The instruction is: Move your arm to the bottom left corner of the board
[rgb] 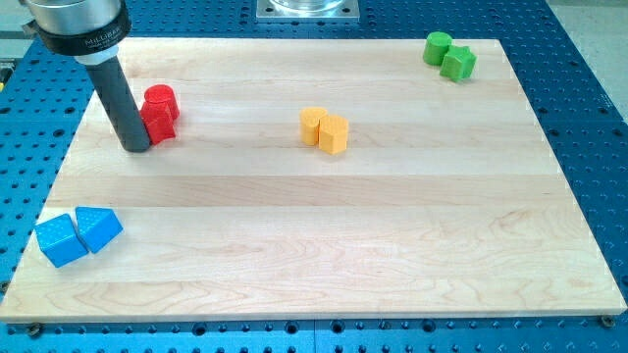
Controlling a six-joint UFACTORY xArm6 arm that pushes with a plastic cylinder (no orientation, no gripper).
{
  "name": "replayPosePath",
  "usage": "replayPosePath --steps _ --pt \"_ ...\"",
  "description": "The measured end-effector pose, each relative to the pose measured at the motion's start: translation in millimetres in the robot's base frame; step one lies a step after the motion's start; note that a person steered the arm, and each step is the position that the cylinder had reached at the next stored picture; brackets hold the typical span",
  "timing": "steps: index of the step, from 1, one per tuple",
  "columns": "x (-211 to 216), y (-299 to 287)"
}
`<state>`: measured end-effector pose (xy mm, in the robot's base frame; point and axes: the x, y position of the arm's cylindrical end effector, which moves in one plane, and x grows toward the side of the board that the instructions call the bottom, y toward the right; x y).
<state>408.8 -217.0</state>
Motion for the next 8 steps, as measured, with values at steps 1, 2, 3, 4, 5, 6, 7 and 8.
replayPosePath --steps 1,2,3,4,5,6,7,8 --pt "0.9 3.6" --pt "-2.5 -3.0" --pt "-7.5 -24.2" --pt "-4.5 -24.5" --pt "33.8 -32.1" --pt "74.1 -61.8" --pt "87.9 -87.6" --pt "105.5 -87.6"
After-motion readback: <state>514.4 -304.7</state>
